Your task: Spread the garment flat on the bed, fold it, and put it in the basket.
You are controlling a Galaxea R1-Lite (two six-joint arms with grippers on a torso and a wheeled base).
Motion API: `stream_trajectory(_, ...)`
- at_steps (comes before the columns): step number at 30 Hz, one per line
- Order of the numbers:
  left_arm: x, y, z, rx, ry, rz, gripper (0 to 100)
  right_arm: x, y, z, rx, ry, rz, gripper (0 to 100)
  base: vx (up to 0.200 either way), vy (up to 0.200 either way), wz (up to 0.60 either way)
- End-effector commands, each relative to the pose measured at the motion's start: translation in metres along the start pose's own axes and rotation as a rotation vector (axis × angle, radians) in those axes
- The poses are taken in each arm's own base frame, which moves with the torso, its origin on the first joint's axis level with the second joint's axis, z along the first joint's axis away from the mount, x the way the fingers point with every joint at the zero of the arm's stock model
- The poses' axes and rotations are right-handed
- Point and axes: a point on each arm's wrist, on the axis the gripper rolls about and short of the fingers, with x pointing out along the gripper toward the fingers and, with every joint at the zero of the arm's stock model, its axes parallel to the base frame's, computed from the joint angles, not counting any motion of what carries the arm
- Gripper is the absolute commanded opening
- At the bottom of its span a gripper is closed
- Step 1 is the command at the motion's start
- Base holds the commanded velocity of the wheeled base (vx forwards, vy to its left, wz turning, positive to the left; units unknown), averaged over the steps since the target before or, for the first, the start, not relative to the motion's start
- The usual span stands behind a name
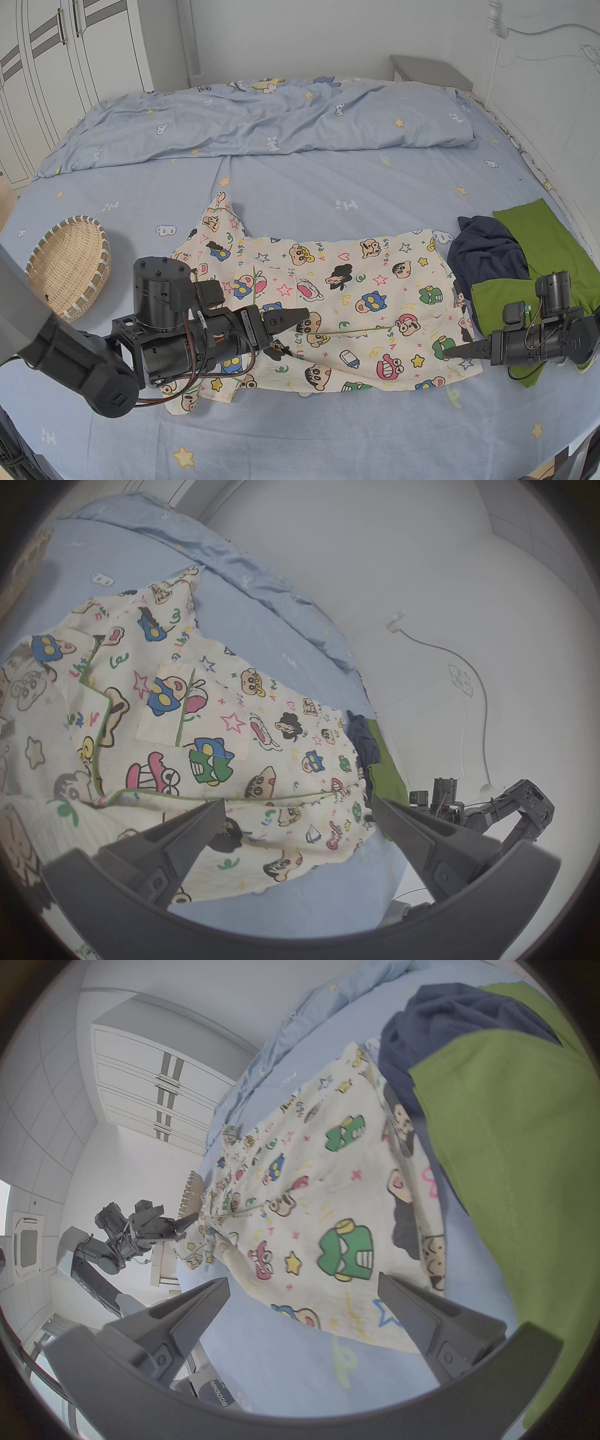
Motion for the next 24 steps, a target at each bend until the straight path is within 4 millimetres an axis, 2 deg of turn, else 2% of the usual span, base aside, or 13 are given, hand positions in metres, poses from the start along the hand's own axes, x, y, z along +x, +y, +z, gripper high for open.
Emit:
stream_trajectory(1, -0.029, -0.02, 0.002, 0.023, -0.028, -0.066, 100, -0.012, 0.025, 0.009, -0.056, -0.058, 0.04, 100, 0.0, 0.0, 0.0)
stream_trajectory(3, -0.052, -0.028, 0.002, 0.03, -0.043, -0.092, 100, -0.014, 0.034, 0.012, -0.07, -0.072, 0.058, 100, 0.0, 0.0, 0.0)
stream_trajectory(5, -0.066, -0.03, 0.001, 0.031, -0.04, -0.095, 100, -0.014, 0.038, 0.016, -0.077, -0.082, 0.068, 100, 0.0, 0.0, 0.0)
stream_trajectory(8, -0.09, -0.029, -0.006, 0.014, 0.028, -0.071, 100, -0.013, 0.046, 0.027, -0.092, -0.102, 0.087, 100, 0.0, 0.0, 0.0)
stream_trajectory(9, -0.09, -0.029, -0.006, 0.014, 0.028, -0.071, 100, -0.013, 0.046, 0.027, -0.092, -0.102, 0.087, 100, 0.0, 0.0, 0.0)
stream_trajectory(10, -0.102, -0.025, -0.015, -0.003, 0.083, -0.032, 100, -0.013, 0.051, 0.033, -0.092, -0.109, 0.097, 100, 0.0, 0.0, 0.0)
stream_trajectory(15, -0.109, -0.01, -0.018, -0.032, 0.111, 0.05, 100, -0.014, 0.057, 0.031, -0.099, -0.103, 0.114, 100, 0.0, 0.0, 0.0)
stream_trajectory(18, -0.11, 0.009, -0.012, -0.074, 0.077, 0.125, 100, -0.015, 0.057, 0.028, -0.097, -0.101, 0.114, 100, 0.0, 0.0, 0.0)
stream_trajectory(24, -0.106, 0.034, 0.0, -0.071, 0.047, 0.219, 100, -0.016, 0.057, 0.027, -0.093, -0.101, 0.112, 100, 0.0, 0.0, 0.0)
